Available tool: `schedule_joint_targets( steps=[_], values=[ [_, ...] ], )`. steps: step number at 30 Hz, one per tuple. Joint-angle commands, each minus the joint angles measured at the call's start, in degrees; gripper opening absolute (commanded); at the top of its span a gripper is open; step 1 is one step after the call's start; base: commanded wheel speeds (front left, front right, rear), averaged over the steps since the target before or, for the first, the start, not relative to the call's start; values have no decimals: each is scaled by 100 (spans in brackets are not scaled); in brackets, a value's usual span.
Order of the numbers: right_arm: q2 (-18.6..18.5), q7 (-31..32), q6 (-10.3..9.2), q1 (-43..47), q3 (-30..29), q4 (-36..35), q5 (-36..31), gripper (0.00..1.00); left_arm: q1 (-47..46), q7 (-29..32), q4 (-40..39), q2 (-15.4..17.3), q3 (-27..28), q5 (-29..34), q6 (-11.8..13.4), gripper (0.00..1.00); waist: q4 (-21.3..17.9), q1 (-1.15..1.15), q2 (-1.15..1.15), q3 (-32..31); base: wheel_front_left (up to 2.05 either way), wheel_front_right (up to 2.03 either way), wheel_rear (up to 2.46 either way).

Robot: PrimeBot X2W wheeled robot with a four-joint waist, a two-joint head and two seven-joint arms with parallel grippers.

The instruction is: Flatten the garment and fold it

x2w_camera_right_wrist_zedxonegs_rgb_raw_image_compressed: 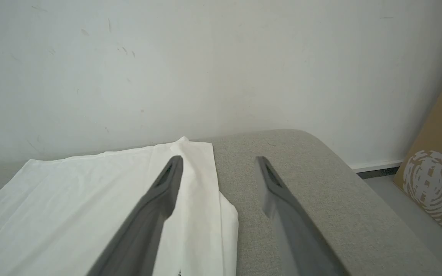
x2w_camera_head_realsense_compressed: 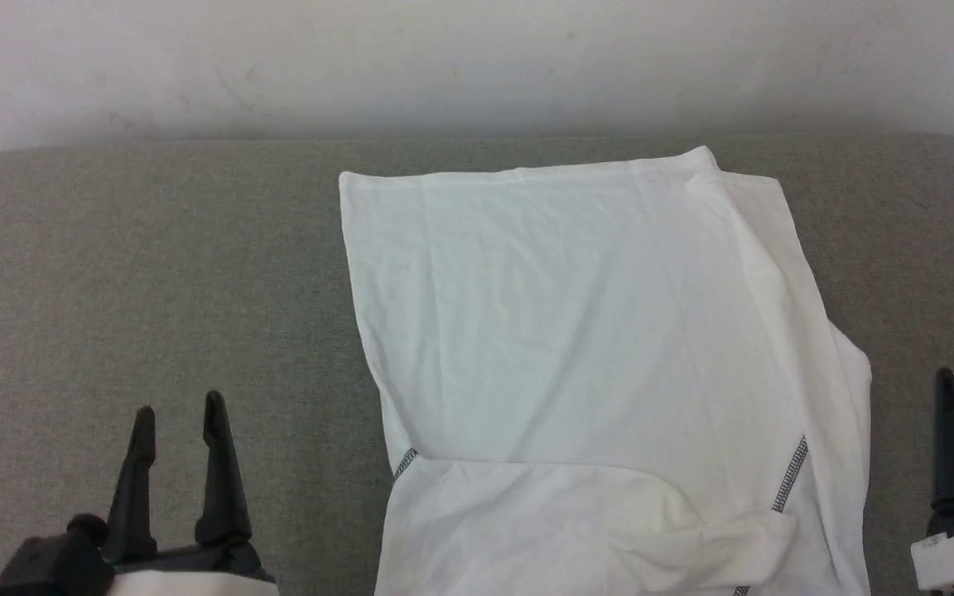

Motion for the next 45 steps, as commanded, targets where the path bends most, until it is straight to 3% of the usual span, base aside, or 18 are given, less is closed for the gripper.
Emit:
schedule_joint_targets(
  steps=[1,6,15,21,30,35,45],
  values=[
    [4,-46,-4,48,1,37,39,100,88,-26,70,-97,101,132,-129,100,26,0,0,-14,0,0,0],
    [4,-149,-4,61,5,237,83,100,351,-26,569,-416,322,942,-695,100,70,0,0,-46,0,0,0],
    [4,44,-4,-621,94,82,-57,100,181,-27,686,-656,628,1424,-1100,100,-13,0,0,225,0,0,0],
    [-122,1035,-4,-2118,140,-272,-235,100,-83,-27,605,-703,702,1456,-1335,100,-138,0,0,810,0,0,0],
    [-879,3112,-4,-4248,-169,697,343,100,-576,-27,468,-715,824,1578,-1515,100,-97,0,0,1870,0,0,0],
    [-979,3870,-4,-4811,-339,1256,322,100,-871,-27,495,-764,813,1617,-1634,100,11,0,0,2315,0,0,0],
    [-971,4656,-4,-5302,-281,1582,180,100,-1307,-27,739,-953,651,1711,-1903,100,248,0,0,2978,0,0,0]
  ],
)
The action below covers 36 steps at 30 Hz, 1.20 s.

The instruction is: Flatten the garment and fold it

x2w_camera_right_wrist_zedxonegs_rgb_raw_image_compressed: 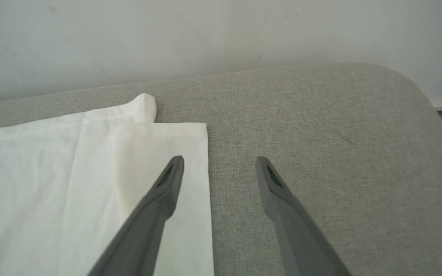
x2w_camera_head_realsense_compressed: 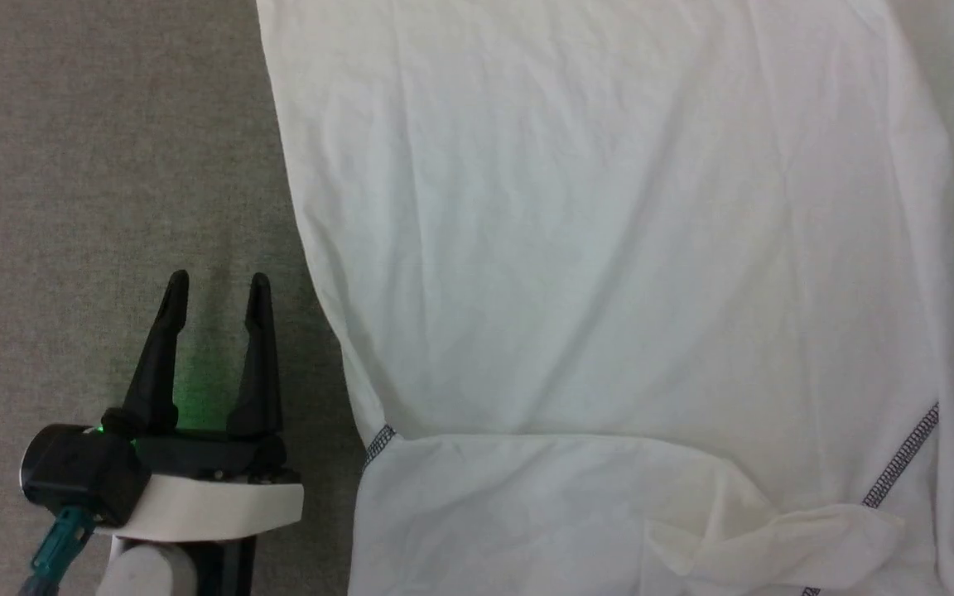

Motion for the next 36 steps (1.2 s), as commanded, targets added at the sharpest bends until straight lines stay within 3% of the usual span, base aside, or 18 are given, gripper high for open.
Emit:
schedule_joint_targets(
  steps=[1,11,12,13,14,26,36],
  values=[
    [-16,17,-3,-142,-13,14,-53,100,-145,-28,27,-34,-5,57,-53,100,201,-1,0,366,0,0,0],
    [2,-75,-3,-229,-53,272,-227,100,-313,-28,-10,-136,169,236,-200,100,442,-1,0,545,0,0,0],
    [23,-71,-3,-213,-70,304,-225,71,-310,-28,-16,-142,187,250,-214,100,455,-1,0,523,0,0,0],
    [37,-69,-3,-197,-90,334,-231,17,-307,-28,-24,-153,204,256,-228,100,467,-1,0,495,0,0,0],
    [51,-78,-3,-182,-111,361,-245,0,-303,-28,-33,-165,223,256,-242,100,475,-1,0,464,0,0,0],
    [58,-706,-3,8,-417,422,-170,0,-69,-28,48,-204,364,294,-308,100,339,-1,0,-230,0,0,0],
    [264,-1089,-3,1189,-1235,-312,475,0,468,93,55,-140,467,282,-197,100,-16,-1,0,-1438,0,0,0]
  ],
)
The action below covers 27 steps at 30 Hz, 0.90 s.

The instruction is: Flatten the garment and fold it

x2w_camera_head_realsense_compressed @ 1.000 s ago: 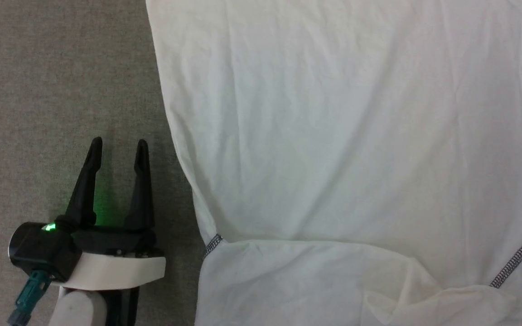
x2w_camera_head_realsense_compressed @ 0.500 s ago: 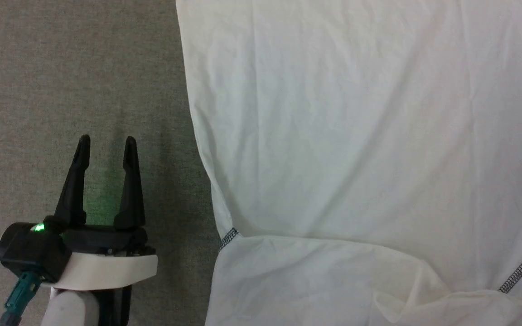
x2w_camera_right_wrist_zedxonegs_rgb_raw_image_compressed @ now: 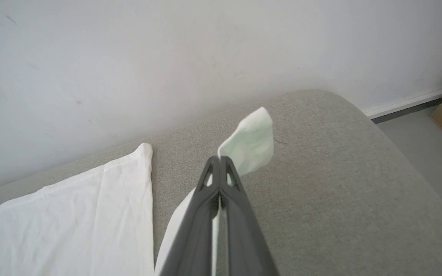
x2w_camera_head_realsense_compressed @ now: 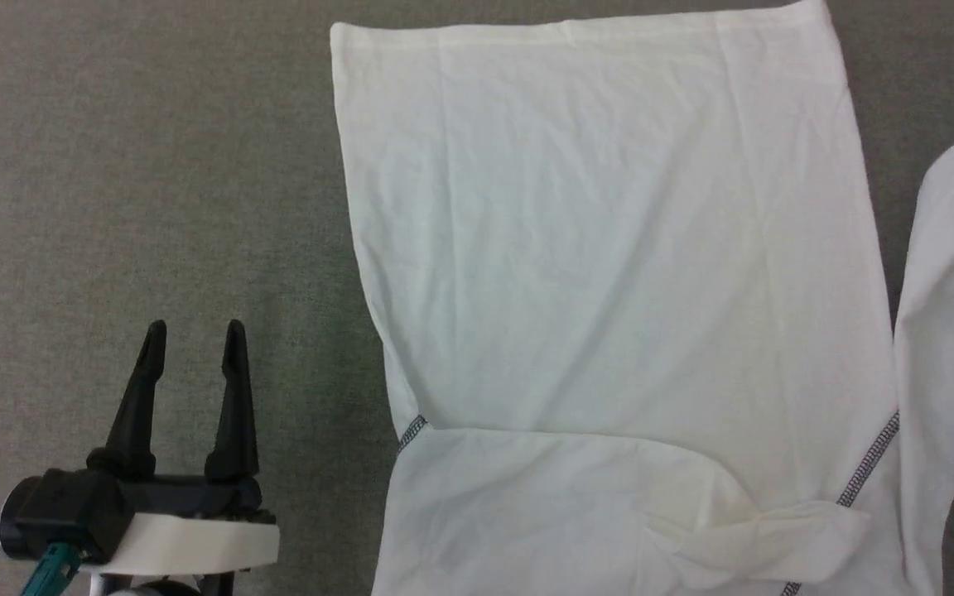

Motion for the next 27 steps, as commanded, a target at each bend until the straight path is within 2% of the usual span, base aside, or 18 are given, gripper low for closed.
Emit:
schedule_joint_targets(
  steps=[1,7,14,22,27],
  values=[
    [32,-33,-3,174,-109,-62,51,0,73,17,-21,33,37,28,50,100,-287,1,0,-619,0,0,0],
    [186,-200,-3,1234,-1195,-344,285,0,412,170,-154,54,73,-11,138,100,-416,1,0,-1048,0,0,0],
    [195,-590,-3,2125,-2223,-71,311,0,810,289,-285,83,161,-74,239,100,-500,1,0,-1436,0,0,0],
    [-7,-916,-3,2494,-2559,177,286,0,1114,441,-423,96,197,-113,342,100,-497,1,0,-1872,0,0,0],
    [-182,-1008,-3,2500,-2281,119,367,0,1301,504,-500,95,225,-138,406,100,-501,1,0,-2078,0,0,0]
  ],
)
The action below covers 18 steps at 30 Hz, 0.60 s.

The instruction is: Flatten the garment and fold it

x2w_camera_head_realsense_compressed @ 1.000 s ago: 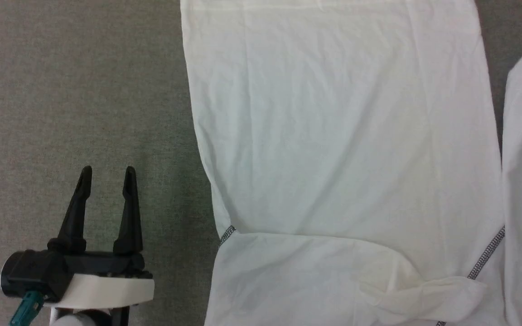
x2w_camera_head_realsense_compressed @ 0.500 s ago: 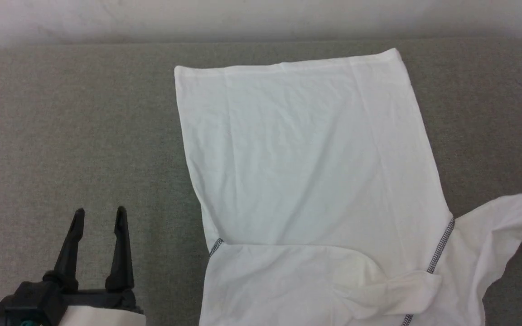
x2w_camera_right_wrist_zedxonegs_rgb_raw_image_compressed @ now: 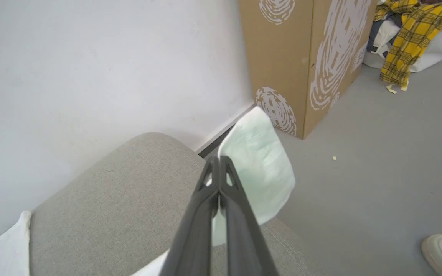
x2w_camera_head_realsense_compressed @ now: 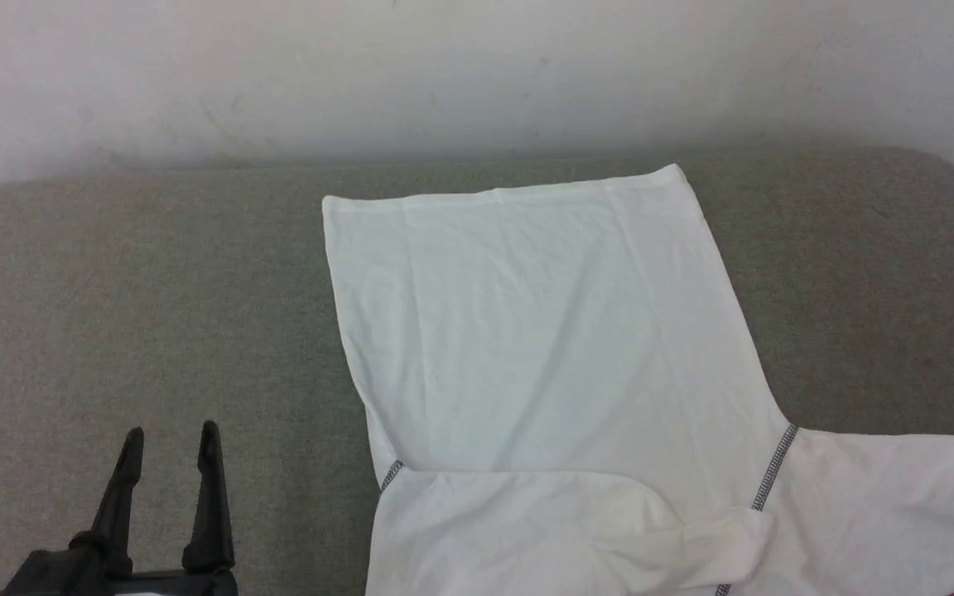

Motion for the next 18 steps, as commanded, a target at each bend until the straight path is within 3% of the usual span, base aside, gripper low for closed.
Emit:
schedule_joint_targets(
  steps=[1,10,18],
  values=[
    [-26,-52,-3,-9,153,-67,64,0,72,27,-35,18,24,-26,43,100,-15,1,0,-150,0,0,0],
    [6,90,-3,-215,1911,-1100,609,0,107,164,-196,61,-33,-15,75,100,89,1,0,-262,0,0,0],
    [307,598,-3,-276,3465,-2286,874,0,82,206,-241,64,-109,-20,82,100,338,1,0,-341,0,0,0]
  ],
)
